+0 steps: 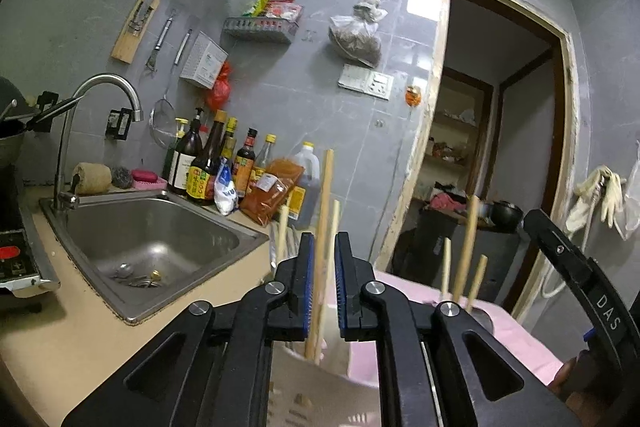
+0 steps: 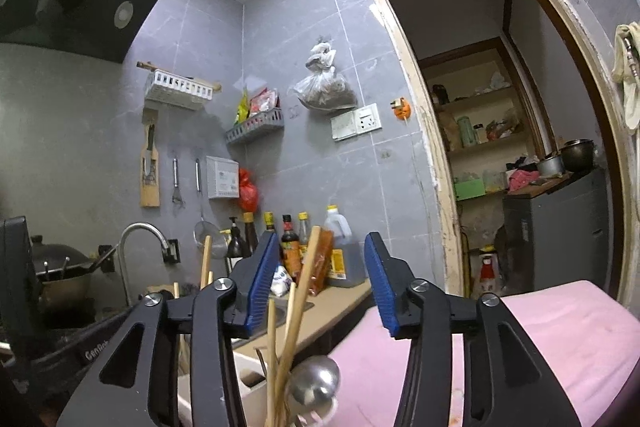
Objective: Organize utensils
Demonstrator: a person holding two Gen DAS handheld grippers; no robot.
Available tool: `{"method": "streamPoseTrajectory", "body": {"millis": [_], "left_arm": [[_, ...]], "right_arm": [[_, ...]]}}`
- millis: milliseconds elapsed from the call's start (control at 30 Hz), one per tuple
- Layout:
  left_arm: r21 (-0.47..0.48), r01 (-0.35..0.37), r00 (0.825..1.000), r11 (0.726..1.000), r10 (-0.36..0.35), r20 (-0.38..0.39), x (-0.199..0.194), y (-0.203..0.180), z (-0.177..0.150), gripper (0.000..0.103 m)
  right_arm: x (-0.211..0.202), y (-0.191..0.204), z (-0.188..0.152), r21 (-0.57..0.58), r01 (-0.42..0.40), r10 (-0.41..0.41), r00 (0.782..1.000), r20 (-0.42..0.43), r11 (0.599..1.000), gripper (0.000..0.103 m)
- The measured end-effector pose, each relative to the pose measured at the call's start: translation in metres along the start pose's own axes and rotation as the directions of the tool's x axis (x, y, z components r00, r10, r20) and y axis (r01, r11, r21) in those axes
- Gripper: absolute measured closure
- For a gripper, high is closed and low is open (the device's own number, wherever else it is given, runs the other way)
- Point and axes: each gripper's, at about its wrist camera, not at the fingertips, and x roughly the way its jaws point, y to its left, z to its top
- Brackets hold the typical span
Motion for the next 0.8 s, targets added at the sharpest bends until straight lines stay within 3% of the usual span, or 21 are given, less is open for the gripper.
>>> {"method": "streamPoseTrajectory", "body": {"millis": [200, 300, 467, 800], "left_arm": [[0.017, 0.027, 0.998, 0.999, -0.026, -0.06, -0.015, -0.009, 0.0, 0.083], [0.018, 0.05, 0.995, 0.999, -0.048, -0.087, -0.026, -0.013, -0.002, 0.071], [0.058, 0.089, 0.988, 0.994, -0.081, -0.13, -0.045, -0.026, -0.006, 0.066], [0.086, 0.157, 0.97, 0.984, -0.137, -0.203, -0.08, -0.039, -0.024, 0.026]], "right_arm": [[-0.03, -0.005, 0.006, -0.013, 0.032, -0.033, 0.999, -0.023, 0.999, 0.052], [-0.046, -0.007, 0.008, -0.017, 0.042, -0.043, 0.998, -0.039, 0.999, 0.04], [-0.075, -0.011, 0.013, -0.029, 0.069, -0.071, 0.994, -0.079, 0.997, 0.036], [-0.131, -0.019, 0.015, -0.037, 0.135, -0.14, 0.973, -0.184, 0.99, 0.011]]}}
